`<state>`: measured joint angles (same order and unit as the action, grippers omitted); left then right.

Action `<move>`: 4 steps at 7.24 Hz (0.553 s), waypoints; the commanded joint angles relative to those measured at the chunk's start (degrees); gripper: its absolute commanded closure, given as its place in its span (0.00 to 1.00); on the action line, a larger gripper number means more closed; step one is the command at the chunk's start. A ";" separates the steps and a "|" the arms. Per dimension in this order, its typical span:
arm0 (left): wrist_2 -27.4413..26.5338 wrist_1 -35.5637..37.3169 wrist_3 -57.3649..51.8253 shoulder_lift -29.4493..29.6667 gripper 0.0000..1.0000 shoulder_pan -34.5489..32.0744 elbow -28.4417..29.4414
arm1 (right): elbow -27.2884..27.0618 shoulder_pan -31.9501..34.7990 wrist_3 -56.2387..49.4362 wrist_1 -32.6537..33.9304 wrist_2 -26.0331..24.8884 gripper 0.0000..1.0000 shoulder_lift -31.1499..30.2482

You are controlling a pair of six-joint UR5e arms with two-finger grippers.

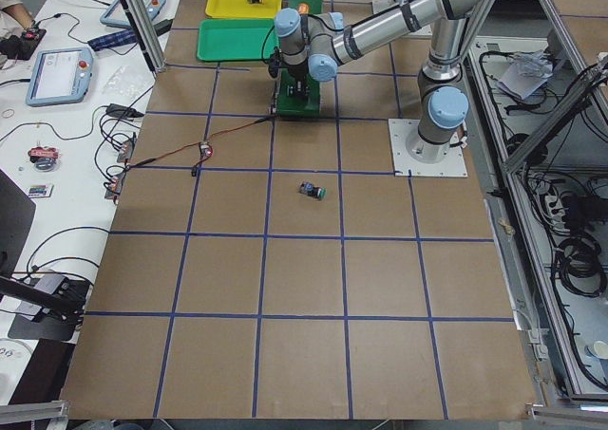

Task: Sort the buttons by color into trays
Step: 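Place green button on belt with left gripper while right lowers to yellow button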

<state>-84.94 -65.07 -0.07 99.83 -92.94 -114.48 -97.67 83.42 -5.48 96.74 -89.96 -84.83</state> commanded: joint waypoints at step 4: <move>-0.58 -12.90 -16.35 -4.29 0.00 22.53 4.64 | -2.79 6.38 10.35 0.55 4.44 0.00 0.19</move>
<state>-85.35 -77.12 -6.71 95.55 -80.94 -108.57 -100.17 87.53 0.88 96.97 -85.51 -84.82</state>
